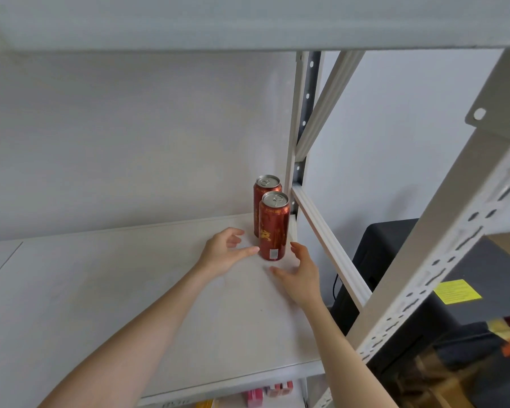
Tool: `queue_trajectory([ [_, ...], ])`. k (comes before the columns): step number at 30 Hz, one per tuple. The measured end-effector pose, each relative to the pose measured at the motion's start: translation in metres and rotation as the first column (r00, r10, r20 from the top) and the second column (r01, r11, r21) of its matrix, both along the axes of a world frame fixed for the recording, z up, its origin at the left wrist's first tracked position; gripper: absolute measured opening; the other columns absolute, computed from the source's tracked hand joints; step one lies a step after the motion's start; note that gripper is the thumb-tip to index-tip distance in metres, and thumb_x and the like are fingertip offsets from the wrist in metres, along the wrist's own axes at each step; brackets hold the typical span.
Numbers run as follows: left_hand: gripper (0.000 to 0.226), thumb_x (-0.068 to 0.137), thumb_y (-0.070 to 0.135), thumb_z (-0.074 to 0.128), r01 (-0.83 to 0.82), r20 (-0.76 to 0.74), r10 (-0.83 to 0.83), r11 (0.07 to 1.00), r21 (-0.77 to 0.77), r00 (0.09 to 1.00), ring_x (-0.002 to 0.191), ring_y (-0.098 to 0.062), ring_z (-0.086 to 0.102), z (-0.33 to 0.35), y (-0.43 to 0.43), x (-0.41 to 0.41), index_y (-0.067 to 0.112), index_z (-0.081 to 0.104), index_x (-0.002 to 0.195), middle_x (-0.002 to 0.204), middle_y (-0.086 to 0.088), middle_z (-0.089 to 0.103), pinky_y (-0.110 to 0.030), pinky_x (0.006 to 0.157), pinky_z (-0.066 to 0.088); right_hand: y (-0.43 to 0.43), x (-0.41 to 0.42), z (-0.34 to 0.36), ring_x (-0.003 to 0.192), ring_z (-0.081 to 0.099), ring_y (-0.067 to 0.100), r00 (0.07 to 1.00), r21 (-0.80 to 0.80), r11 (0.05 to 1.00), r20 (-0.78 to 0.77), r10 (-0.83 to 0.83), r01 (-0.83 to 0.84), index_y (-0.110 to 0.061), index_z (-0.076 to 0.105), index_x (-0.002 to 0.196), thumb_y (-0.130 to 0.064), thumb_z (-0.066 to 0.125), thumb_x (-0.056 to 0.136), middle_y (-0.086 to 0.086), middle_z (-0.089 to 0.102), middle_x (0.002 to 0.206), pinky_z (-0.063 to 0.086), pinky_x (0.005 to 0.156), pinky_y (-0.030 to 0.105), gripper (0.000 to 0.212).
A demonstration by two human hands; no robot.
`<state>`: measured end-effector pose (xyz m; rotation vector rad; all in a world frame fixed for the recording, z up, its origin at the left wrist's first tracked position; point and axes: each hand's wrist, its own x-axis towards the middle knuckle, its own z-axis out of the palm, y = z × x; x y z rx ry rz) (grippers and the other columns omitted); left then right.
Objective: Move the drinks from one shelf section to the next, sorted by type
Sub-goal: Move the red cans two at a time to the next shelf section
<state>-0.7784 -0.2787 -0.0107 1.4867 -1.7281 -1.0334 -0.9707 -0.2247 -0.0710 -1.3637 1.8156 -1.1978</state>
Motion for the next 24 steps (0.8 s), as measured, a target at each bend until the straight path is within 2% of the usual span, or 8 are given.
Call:
queue_trajectory([
  [3, 0.062, 0.075, 0.039, 0.083, 0.037, 0.179, -0.027, 0.998, -0.051, 0.983, 0.114, -0.016, 0.058, -0.005, 0.021, 0.026, 0.017, 0.058, 0.128, 0.123, -0.005, 0.062, -0.026, 0.094, 0.043, 0.025, 0.006, 0.002, 0.129, 0.046, 0.018, 0.991, 0.041, 0.999, -0.134, -0.003, 0.009, -0.027, 0.036, 0.143, -0.045, 0.075, 0.078, -0.004, 0.049, 0.142, 0.041, 0.100, 0.033, 0.077],
  [6, 0.064, 0.084, 0.046, 0.073, 0.118, 0.416, -0.046, 0.982, -0.149, 0.908, 0.128, -0.023, 0.049, -0.011, 0.043, 0.052, 0.016, 0.052, 0.136, 0.136, -0.005, 0.054, -0.034, 0.104, 0.040, 0.052, 0.014, 0.005, 0.134, 0.041, 0.020, 0.948, 0.016, 1.000, -0.318, 0.002, 0.003, -0.026, 0.033, 0.146, -0.047, 0.066, 0.085, -0.003, 0.044, 0.148, 0.038, 0.107, 0.041, 0.073],
  [9, 0.066, 0.089, 0.052, 0.063, 0.197, 0.598, -0.001, 0.944, -0.264, 0.801, 0.132, -0.028, 0.043, -0.018, 0.065, 0.069, 0.016, 0.047, 0.142, 0.144, -0.005, 0.047, -0.037, 0.108, 0.036, 0.074, 0.024, 0.009, 0.142, 0.030, 0.023, 0.842, 0.044, 0.999, -0.539, 0.020, 0.004, -0.023, 0.026, 0.151, -0.050, 0.055, 0.091, 0.000, 0.033, 0.156, 0.026, 0.115, 0.045, 0.072],
  [12, 0.066, 0.093, 0.060, 0.048, 0.250, 0.747, 0.036, 0.931, -0.267, 0.664, 0.145, -0.025, 0.027, -0.024, 0.087, 0.077, 0.025, 0.037, 0.148, 0.157, -0.005, 0.032, -0.044, 0.116, 0.023, 0.096, 0.034, 0.010, 0.147, 0.020, 0.024, 0.715, 0.083, 0.997, -0.697, 0.058, 0.000, -0.024, 0.016, 0.154, -0.056, 0.041, 0.094, 0.001, 0.023, 0.161, 0.019, 0.118, 0.043, 0.073],
  [15, 0.065, 0.096, 0.061, 0.039, 0.282, 0.792, 0.048, 0.920, -0.273, 0.609, 0.151, -0.024, 0.012, -0.028, 0.110, 0.084, 0.027, 0.032, 0.150, 0.163, -0.004, 0.021, -0.051, 0.120, 0.008, 0.119, 0.045, 0.010, 0.147, 0.022, 0.027, 0.623, 0.047, 0.998, -0.781, 0.057, -0.032, -0.023, 0.016, 0.154, -0.056, 0.039, 0.095, 0.004, 0.025, 0.160, 0.019, 0.118, 0.046, 0.071],
  [17, 0.064, 0.096, 0.059, 0.041, 0.312, 0.808, 0.078, 0.897, -0.313, 0.584, 0.151, -0.025, 0.013, -0.028, 0.127, 0.090, 0.024, 0.037, 0.149, 0.162, -0.006, 0.023, -0.055, 0.119, 0.006, 0.131, 0.052, 0.011, 0.147, 0.022, 0.029, 0.591, 0.051, 0.997, -0.804, 0.070, -0.049, -0.023, 0.017, 0.153, -0.055, 0.040, 0.095, 0.006, 0.025, 0.160, 0.016, 0.118, 0.049, 0.070],
  [21, 0.057, 0.088, 0.047, 0.065, 0.312, 0.781, 0.142, 0.862, -0.400, 0.608, 0.143, -0.034, 0.036, -0.025, 0.163, 0.103, 0.014, 0.058, 0.134, 0.150, -0.015, 0.045, -0.063, 0.113, 0.023, 0.153, 0.065, 0.013, 0.149, 0.014, 0.030, 0.540, 0.099, 0.993, -0.833, 0.122, -0.072, -0.025, 0.012, 0.154, -0.055, 0.038, 0.096, 0.007, 0.017, 0.162, 0.007, 0.119, 0.051, 0.070],
  [24, 0.054, 0.087, 0.043, 0.068, 0.313, 0.774, 0.171, 0.845, -0.433, 0.610, 0.140, -0.035, 0.041, -0.026, 0.189, 0.115, 0.012, 0.061, 0.131, 0.146, -0.016, 0.050, -0.063, 0.111, 0.027, 0.171, 0.077, 0.016, 0.150, 0.013, 0.030, 0.518, 0.108, 0.990, -0.844, 0.139, -0.091, -0.025, 0.011, 0.154, -0.055, 0.037, 0.096, 0.008, 0.016, 0.163, 0.007, 0.119, 0.052, 0.071],
])
